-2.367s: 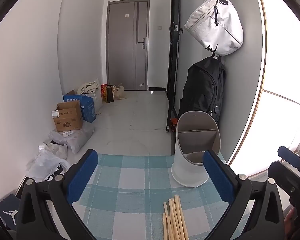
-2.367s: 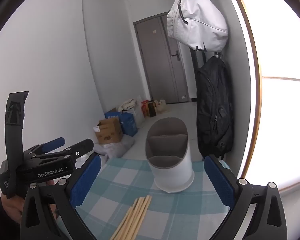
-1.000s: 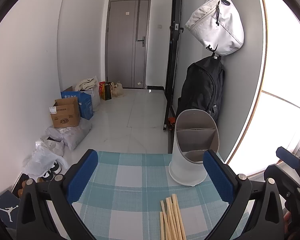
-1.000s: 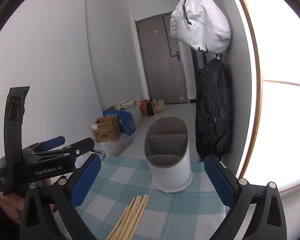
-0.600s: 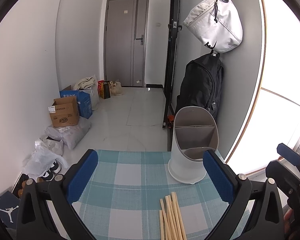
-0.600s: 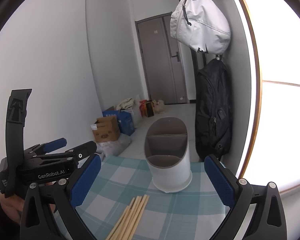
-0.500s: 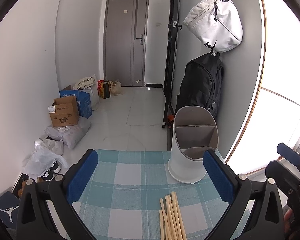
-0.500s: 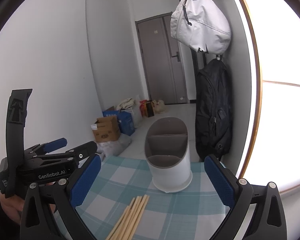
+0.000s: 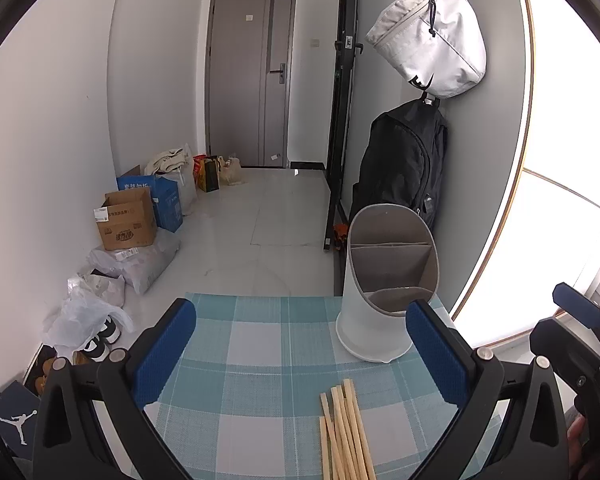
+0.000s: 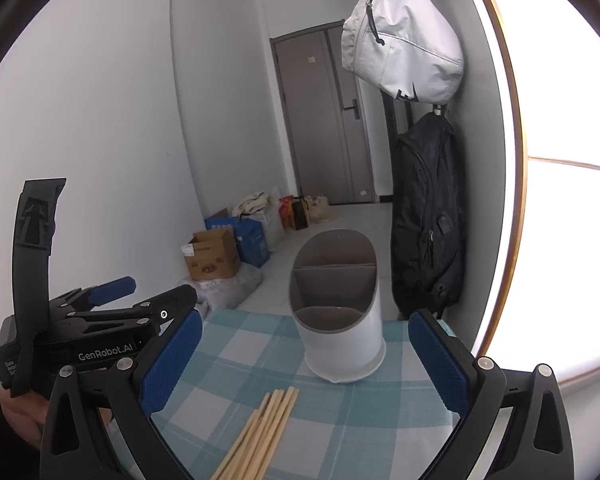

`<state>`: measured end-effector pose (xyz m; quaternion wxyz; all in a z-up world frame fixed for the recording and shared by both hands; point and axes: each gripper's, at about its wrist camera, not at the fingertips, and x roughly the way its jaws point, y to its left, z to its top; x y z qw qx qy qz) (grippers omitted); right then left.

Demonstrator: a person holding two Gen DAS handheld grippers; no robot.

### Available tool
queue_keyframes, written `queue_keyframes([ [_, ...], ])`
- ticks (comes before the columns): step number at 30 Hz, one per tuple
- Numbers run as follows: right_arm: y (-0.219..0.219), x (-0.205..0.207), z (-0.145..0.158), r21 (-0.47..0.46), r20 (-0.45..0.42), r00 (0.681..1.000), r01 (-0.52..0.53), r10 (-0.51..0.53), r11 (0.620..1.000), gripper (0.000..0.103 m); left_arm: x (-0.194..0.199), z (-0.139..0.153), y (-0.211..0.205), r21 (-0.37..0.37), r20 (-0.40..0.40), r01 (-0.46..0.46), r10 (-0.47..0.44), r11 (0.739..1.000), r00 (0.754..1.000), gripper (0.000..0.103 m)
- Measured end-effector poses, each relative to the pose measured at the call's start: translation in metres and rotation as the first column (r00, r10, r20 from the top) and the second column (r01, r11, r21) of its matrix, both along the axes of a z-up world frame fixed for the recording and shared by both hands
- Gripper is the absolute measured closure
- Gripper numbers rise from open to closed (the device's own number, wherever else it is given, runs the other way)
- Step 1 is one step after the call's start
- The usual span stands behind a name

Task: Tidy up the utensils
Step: 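Lower the right gripper onto the chopstick bundle and close on chopsticks, then lift the grasped chopsticks with the right gripper off the table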

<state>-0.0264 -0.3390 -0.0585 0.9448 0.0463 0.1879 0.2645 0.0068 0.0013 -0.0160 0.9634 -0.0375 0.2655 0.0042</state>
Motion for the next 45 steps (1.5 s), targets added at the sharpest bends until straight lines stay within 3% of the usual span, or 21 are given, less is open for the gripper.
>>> queue_keyframes([
  [5,0.007,0.013,-0.01,-0.027,-0.07,0.998,-0.009,0.008,1.0,0.0,0.007,-0.007,0.008,0.015,-0.048,-0.012,0.012,1.0,0.999,0.001],
  [8,0.015,0.03,-0.025,-0.042,-0.186,0.982,-0.036,0.028,0.998,0.0,0.017,-0.014,0.024,-0.012,-0.105,-0.018,0.017,1.0,0.994,0.001],
  [11,0.027,0.058,-0.049,0.01,-0.394,0.912,-0.122,0.116,0.992,0.012,0.03,-0.024,0.046,-0.063,-0.185,-0.048,0.036,0.997,0.982,0.001],
  [15,0.053,0.082,-0.08,-0.054,-0.559,0.816,-0.212,0.146,0.976,0.038,0.04,-0.037,0.067,-0.062,-0.249,-0.094,0.075,0.994,0.966,0.001],
  [18,0.071,0.095,-0.102,-0.07,-0.651,0.742,-0.268,0.159,0.961,0.042,0.044,-0.047,0.079,-0.072,-0.293,-0.108,0.082,0.992,0.953,0.001],
  [21,0.086,0.104,-0.119,-0.091,-0.703,0.696,-0.288,0.144,0.953,0.046,0.047,-0.057,0.09,-0.094,-0.341,-0.12,0.082,0.988,0.937,0.001],
  [27,0.102,0.123,-0.131,-0.15,-0.721,0.687,-0.281,0.089,0.948,0.054,0.049,-0.066,0.1,-0.125,-0.399,-0.129,0.069,0.984,0.914,0.001],
  [32,0.115,0.138,-0.134,-0.187,-0.727,0.685,-0.255,0.04,0.949,0.063,0.047,-0.064,0.106,-0.14,-0.398,-0.121,0.056,0.983,0.916,0.001],
  [35,0.121,0.144,-0.142,-0.221,-0.749,0.662,-0.224,-0.018,0.949,0.075,0.048,-0.064,0.111,-0.153,-0.397,-0.124,0.054,0.98,0.916,0.001],
  [42,0.121,0.136,-0.139,-0.263,-0.722,0.687,-0.164,-0.081,0.951,0.095,0.048,-0.067,0.12,-0.18,-0.4,-0.132,0.05,0.975,0.915,0.001],
  [45,0.108,0.135,-0.131,-0.231,-0.711,0.698,-0.118,-0.085,0.966,0.097,0.048,-0.067,0.119,-0.176,-0.399,-0.126,0.047,0.976,0.916,0.001],
])
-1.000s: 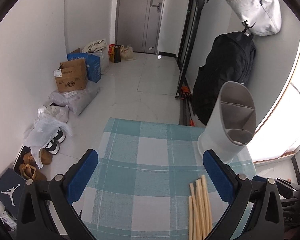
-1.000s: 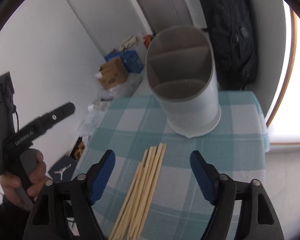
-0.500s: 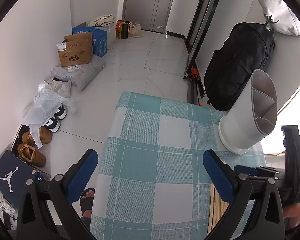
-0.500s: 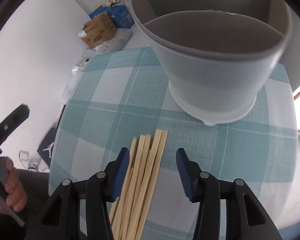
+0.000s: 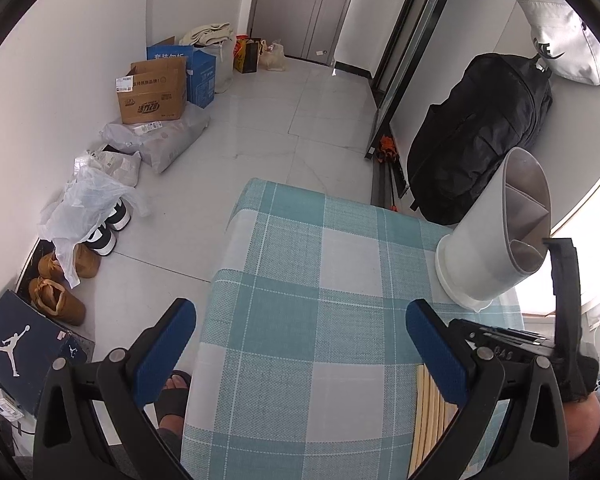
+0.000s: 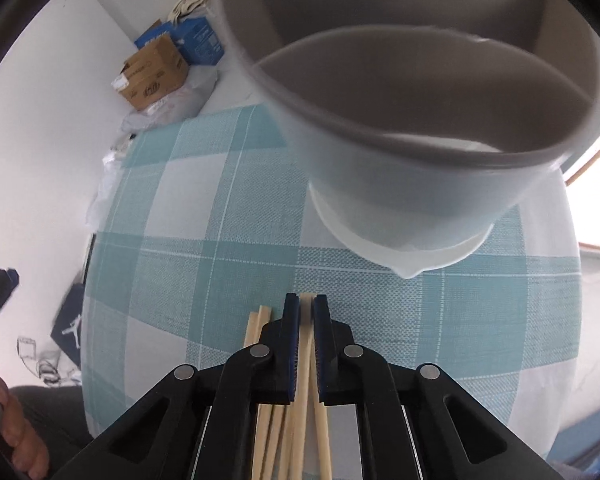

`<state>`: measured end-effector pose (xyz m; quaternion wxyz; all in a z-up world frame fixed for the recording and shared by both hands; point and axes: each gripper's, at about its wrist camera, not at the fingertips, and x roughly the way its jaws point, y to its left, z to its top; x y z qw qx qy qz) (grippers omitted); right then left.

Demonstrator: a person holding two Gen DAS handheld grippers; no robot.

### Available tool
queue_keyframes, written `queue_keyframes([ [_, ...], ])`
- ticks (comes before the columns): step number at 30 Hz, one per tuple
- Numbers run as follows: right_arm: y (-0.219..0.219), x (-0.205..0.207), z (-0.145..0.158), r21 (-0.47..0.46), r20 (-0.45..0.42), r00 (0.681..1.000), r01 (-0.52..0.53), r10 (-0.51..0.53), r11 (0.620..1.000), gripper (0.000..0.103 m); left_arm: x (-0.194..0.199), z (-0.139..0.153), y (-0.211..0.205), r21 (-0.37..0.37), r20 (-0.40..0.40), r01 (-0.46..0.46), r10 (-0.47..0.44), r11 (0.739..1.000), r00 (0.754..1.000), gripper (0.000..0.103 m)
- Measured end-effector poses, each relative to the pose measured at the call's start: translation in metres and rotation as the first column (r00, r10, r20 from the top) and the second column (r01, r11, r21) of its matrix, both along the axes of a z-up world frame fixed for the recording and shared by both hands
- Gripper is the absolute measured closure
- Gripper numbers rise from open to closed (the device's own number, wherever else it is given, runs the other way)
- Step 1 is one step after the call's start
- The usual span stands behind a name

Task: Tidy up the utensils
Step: 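Lift the grasped chopsticks with the right gripper off the table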

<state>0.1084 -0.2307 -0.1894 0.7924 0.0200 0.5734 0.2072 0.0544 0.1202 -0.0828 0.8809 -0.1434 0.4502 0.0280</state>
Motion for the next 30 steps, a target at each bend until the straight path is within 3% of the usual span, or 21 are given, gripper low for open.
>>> queue_keyframes([
  [7,-0.03,-0.011,0.022,0.129,0.063,0.997,0.038,-0.046,0.991,0.097,0.001,-0.003,-0.012,0.027,-0.016,0.038,-0.037,0.999,0.999,0.001],
  [12,-0.053,-0.026,0.052,0.218,0.167,0.983,0.04,-0.077,0.975,0.097,0.003,-0.014,-0.033,0.055,-0.077,0.114,-0.11,0.992,0.991,0.001],
  [20,-0.08,-0.048,0.074,0.341,0.265,0.958,0.013,-0.11,0.94,0.097,-0.02,-0.045,-0.081,0.076,-0.241,0.293,-0.268,0.953,0.933,0.001],
  [26,-0.103,-0.052,0.078,0.383,0.266,0.952,0.038,-0.15,0.923,0.097,-0.025,-0.055,-0.095,0.117,-0.313,0.31,-0.262,0.943,0.913,0.001],
  [30,-0.11,-0.06,0.081,0.385,0.292,0.946,0.017,-0.139,0.923,0.097,-0.024,-0.062,-0.099,0.186,-0.362,0.297,-0.216,0.937,0.907,0.001],
])
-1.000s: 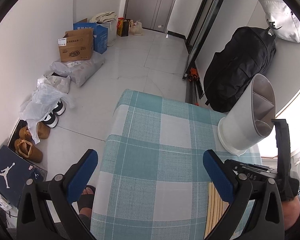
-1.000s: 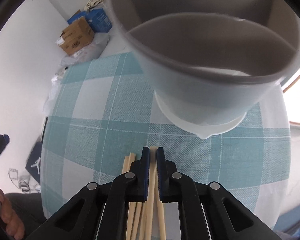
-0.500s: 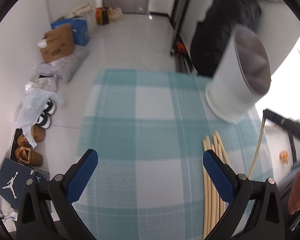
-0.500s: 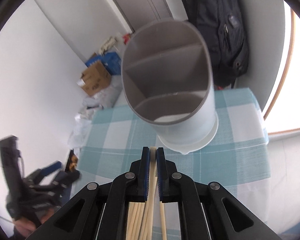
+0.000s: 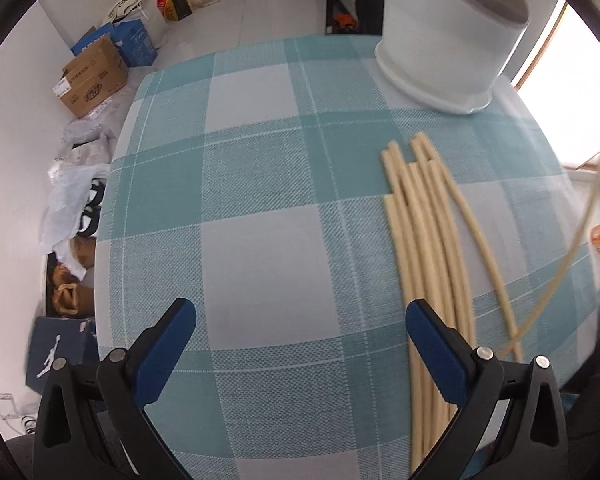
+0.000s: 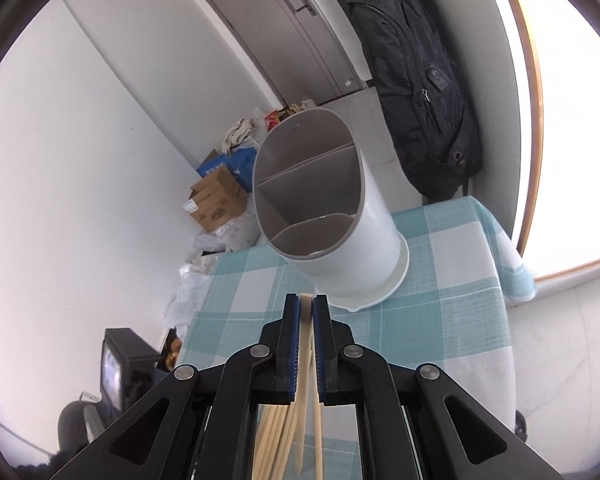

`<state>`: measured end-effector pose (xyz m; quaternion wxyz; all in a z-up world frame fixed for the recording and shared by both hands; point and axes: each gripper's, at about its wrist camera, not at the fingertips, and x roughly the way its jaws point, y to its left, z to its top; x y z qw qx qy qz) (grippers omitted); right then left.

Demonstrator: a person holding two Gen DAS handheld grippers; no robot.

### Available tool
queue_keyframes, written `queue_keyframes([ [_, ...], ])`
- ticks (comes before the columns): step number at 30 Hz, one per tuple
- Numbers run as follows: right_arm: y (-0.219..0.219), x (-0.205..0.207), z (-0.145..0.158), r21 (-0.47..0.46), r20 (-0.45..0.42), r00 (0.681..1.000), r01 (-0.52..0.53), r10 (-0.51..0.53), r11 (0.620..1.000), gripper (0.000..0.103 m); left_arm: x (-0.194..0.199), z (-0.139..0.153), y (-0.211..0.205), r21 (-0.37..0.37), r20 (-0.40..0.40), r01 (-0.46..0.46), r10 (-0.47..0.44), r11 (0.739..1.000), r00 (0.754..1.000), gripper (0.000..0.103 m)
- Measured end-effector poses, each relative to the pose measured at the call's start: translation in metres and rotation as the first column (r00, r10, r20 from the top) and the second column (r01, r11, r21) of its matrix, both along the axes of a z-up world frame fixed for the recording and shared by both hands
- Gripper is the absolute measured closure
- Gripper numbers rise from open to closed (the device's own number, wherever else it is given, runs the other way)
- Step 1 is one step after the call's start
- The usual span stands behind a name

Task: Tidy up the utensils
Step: 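Lift the grasped chopsticks with the right gripper off the table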

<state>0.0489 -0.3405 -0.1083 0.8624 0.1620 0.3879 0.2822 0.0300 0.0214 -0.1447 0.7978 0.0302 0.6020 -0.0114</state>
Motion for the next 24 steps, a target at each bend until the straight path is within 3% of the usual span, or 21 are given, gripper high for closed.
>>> queue_keyframes([
  [4,-0.005,-0.004,0.0,0.008,0.012,1.0,0.0,0.0,1.0,0.097,0.001,-0.005,0.0,-0.032,-0.025,-0.01,0.01,0.999,1.0,0.001],
  [22,-0.022,-0.01,0.003,0.044,0.017,1.0,0.01,-0.01,0.999,0.097,0.019,-0.01,-0.012,-0.012,-0.044,-0.048,0.048,0.999,0.998,0.001],
  [24,-0.022,-0.01,0.003,0.041,0.017,1.0,0.009,-0.009,0.999,0.097,0.021,-0.009,-0.012,-0.031,-0.037,-0.039,0.038,0.999,0.999,0.009],
])
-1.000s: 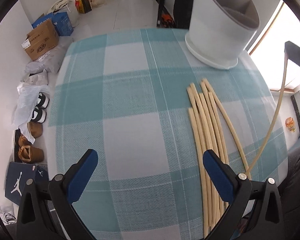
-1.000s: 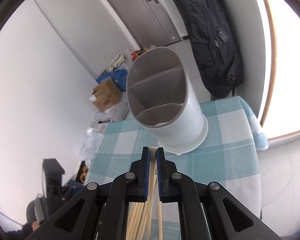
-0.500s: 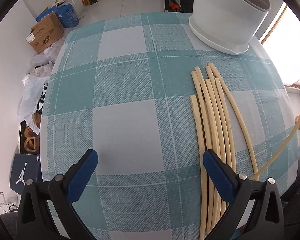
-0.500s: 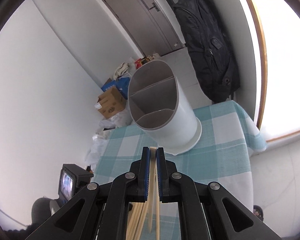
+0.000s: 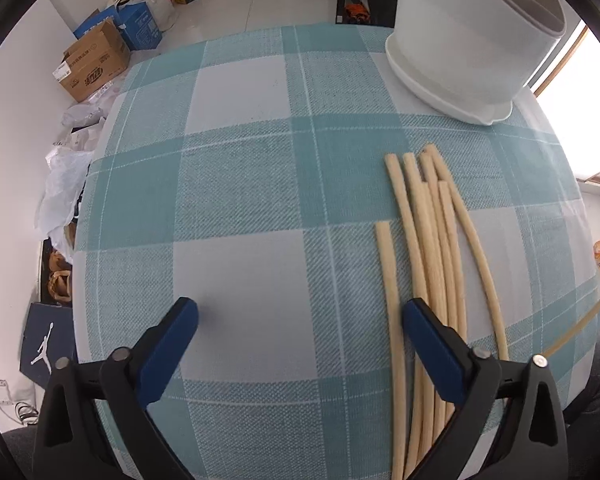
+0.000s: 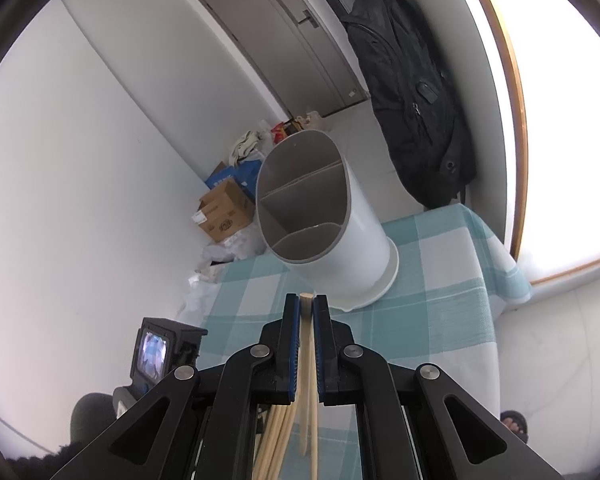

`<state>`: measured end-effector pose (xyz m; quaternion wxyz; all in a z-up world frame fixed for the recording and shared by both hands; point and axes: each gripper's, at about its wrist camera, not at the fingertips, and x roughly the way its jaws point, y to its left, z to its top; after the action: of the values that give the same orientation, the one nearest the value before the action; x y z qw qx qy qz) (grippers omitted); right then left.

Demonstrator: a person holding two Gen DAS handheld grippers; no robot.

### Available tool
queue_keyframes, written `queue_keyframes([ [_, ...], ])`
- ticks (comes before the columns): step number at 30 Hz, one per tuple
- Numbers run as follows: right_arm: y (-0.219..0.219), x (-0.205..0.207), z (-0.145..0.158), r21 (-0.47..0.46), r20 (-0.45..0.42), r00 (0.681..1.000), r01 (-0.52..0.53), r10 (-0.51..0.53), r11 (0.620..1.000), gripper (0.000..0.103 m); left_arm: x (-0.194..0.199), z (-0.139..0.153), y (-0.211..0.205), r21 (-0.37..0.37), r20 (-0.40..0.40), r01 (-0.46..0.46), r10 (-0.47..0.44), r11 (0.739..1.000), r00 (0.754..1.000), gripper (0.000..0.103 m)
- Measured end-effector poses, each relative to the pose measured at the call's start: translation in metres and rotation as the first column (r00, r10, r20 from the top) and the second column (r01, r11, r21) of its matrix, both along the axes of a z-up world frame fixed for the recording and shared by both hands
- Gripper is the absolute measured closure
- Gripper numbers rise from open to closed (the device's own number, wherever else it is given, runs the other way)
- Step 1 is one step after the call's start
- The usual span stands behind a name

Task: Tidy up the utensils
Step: 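Lift the grasped chopsticks with the right gripper off the table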

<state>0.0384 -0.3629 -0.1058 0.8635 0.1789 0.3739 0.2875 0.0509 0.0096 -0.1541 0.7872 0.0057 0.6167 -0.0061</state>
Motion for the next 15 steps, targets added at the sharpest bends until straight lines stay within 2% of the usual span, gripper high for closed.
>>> queue_keyframes([
  [4,-0.002,0.0,0.0,0.009,-0.006,1.0,-0.001,0.001,1.0,0.097,0.001,0.005,-0.002,-0.029,0.022,0.027,-0.026,0.999,0.999,0.028],
  [6,-0.004,0.001,-0.001,0.017,-0.014,1.0,0.001,0.0,1.0,0.097,-0.001,0.008,-0.005,-0.029,0.042,0.044,-0.043,0.999,0.998,0.044],
  [9,-0.005,0.002,-0.002,0.022,-0.024,1.0,0.0,0.0,1.0,0.097,0.0,0.011,-0.012,-0.031,0.059,0.07,-0.068,0.997,0.996,0.061],
  [15,-0.004,0.002,-0.002,0.018,-0.027,1.0,0.0,0.0,1.0,0.097,0.015,0.01,-0.011,-0.04,0.062,0.038,-0.036,0.998,0.997,0.062],
])
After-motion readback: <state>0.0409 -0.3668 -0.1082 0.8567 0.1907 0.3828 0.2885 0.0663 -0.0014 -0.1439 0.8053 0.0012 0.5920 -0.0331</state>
